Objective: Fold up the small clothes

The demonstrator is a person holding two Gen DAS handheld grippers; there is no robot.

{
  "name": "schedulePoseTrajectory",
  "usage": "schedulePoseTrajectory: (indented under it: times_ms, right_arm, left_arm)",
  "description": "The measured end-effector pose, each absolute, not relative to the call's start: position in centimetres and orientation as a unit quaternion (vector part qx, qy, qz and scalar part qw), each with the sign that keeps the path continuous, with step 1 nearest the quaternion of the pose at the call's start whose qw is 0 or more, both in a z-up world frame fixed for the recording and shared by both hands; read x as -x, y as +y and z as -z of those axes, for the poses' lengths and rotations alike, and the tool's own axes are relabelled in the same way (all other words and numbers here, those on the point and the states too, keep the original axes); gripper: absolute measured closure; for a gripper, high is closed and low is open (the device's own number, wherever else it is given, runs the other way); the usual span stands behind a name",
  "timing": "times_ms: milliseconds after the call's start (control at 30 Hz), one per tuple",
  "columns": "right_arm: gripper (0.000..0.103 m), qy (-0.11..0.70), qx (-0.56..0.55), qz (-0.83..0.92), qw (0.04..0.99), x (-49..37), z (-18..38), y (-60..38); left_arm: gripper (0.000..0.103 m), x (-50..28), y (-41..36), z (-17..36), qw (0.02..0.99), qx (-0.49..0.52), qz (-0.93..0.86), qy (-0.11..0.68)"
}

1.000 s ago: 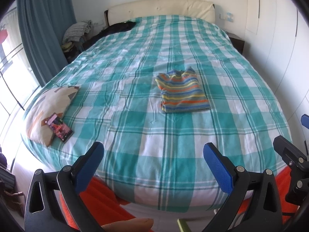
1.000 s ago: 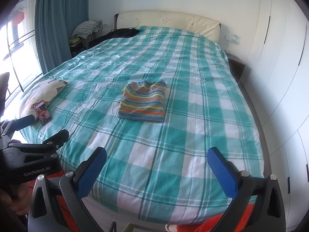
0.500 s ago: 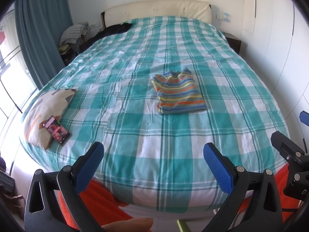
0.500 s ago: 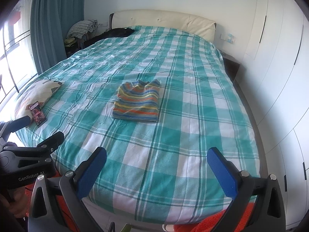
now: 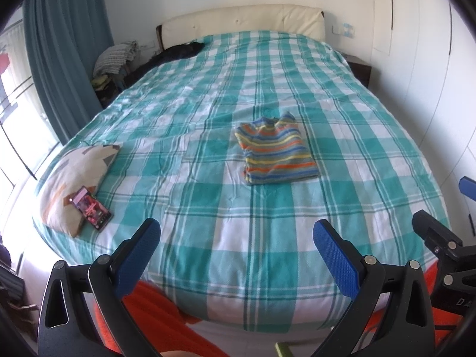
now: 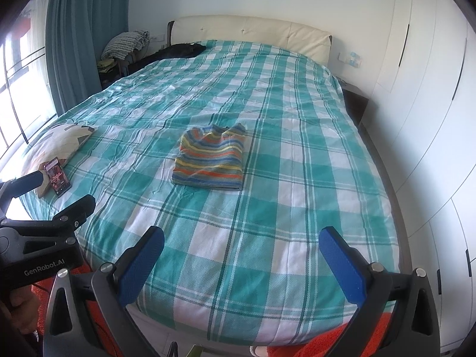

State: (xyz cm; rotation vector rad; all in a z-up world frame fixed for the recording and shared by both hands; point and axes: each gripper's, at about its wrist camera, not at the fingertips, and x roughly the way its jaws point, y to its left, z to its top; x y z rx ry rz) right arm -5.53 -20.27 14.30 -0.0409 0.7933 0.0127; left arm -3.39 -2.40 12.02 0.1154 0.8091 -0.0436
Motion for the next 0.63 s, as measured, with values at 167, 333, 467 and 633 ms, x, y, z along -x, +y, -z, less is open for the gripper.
schedulePoseTrajectory:
  times_ms: [167,333,467,633]
  right_arm:
    - [0.001,0.386,0.017,-0.005,0.922,5.46,-14.41,-20.45]
    - [0.001,0.387,0.016,-0.007,0.922,5.46,-14.41,-20.49]
    - [0.001,0.388,0.014,-0.007,0.922,5.46,-14.47,-20.41]
    - [0.001,0.388,0.014,-0.007,0.921,5.42,-14.44,-20.49]
  left_arm:
    - [0.0,3.79,-2.55,-12.35,0.924,-0.055,0.03,0.378]
    - [0.0,3.92,-2.8,-12.43,0.925,-0.058,0.034,0.375]
    - [0.0,3.85,-2.76,-12.38,0.924,-0.052,0.033,0.379]
    - [0.0,3.87,-2.64,-12.49,0.924,-0.058,0.032,0.376]
